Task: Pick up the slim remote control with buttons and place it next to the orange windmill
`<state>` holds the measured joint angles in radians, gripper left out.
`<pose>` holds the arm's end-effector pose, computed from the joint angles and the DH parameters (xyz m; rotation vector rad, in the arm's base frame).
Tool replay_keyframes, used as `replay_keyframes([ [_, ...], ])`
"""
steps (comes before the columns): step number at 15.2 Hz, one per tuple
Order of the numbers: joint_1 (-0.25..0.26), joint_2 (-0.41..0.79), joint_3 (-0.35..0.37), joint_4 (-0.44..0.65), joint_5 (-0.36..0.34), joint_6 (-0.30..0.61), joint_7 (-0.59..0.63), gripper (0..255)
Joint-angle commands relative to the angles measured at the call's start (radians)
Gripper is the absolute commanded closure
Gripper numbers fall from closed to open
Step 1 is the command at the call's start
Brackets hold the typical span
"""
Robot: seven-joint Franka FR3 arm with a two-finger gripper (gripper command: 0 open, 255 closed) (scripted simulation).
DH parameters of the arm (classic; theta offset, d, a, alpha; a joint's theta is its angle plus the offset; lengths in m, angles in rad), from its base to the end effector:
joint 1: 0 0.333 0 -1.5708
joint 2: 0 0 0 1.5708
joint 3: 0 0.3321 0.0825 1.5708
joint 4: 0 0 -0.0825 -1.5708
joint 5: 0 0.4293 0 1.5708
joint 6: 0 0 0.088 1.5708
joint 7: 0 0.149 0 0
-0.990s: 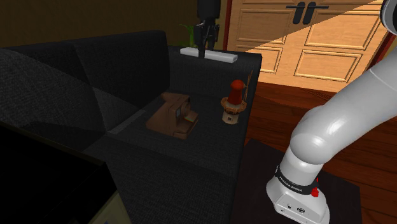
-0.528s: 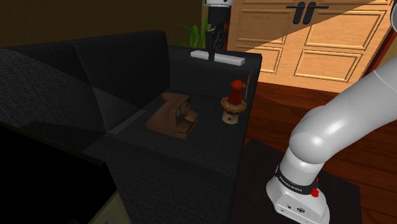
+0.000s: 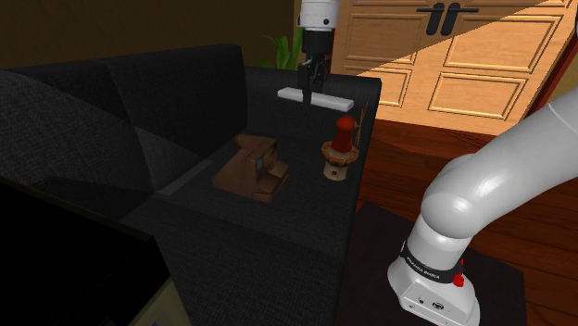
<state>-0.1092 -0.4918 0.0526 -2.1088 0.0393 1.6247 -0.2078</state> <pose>0.4377 -0.0157 0.5786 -3.1202 -0.2236 -0.0141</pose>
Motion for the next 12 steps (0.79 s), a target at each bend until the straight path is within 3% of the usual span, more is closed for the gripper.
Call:
replay_keyframes([
  [1,0.0,-0.007,0.0,-0.039,0.0,0.032,-0.001,255],
  [12,0.001,-0.018,0.003,-0.196,0.003,0.178,-0.004,255],
])
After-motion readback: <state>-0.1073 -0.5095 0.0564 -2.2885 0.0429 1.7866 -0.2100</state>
